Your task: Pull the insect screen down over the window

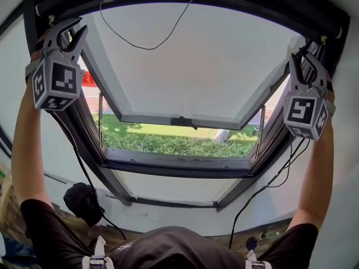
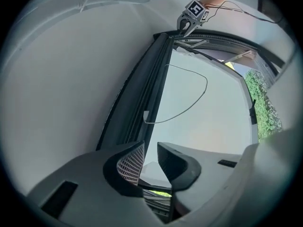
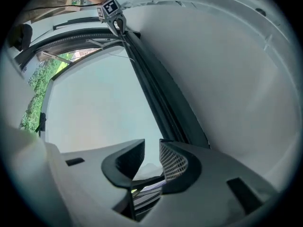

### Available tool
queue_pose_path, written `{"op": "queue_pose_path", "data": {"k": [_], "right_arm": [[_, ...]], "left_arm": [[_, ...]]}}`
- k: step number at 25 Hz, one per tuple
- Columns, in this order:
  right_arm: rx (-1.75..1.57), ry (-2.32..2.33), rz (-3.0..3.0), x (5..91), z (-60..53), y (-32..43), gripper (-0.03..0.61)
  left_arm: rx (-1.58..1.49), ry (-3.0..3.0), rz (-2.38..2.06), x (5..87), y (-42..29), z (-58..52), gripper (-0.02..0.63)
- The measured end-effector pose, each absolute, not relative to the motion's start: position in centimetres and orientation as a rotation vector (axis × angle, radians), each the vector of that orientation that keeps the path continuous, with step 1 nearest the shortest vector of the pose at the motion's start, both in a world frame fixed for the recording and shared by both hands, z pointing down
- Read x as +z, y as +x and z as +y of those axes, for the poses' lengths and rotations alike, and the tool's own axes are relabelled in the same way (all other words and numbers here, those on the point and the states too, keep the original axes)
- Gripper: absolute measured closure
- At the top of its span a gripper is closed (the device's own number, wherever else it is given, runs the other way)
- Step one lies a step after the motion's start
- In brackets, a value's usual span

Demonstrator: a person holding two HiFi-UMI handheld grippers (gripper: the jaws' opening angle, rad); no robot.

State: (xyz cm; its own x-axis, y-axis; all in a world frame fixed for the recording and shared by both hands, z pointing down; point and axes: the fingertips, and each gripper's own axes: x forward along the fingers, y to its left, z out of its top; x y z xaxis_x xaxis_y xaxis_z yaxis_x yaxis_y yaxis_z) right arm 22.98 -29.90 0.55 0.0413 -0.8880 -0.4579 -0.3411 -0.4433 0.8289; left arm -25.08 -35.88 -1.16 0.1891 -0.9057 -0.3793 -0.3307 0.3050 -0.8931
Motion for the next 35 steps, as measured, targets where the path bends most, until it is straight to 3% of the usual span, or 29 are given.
{"op": "queue_pose_path", "data": {"k": [17,29,35], "right_arm": [[-1.251,1.484,-1.221,-5.8,-33.4,22.0,0.497],[-1.158,1.414,-1.272,-5.0,-34.8,21.8,0.538],[-1.138,1.401,-1.213,-4.9,-34.9,21.6,0.546]], "left_arm": [[-0.998,-1.232,1.217,-3.8,-25.4,-38.9,0.499],[-1.019,-1.285,1.218,-4.3,-24.7,-39.3,0.562],[-1.067,-1.272,1.204,-3.7,-24.8,-40.4,0.565]]}}
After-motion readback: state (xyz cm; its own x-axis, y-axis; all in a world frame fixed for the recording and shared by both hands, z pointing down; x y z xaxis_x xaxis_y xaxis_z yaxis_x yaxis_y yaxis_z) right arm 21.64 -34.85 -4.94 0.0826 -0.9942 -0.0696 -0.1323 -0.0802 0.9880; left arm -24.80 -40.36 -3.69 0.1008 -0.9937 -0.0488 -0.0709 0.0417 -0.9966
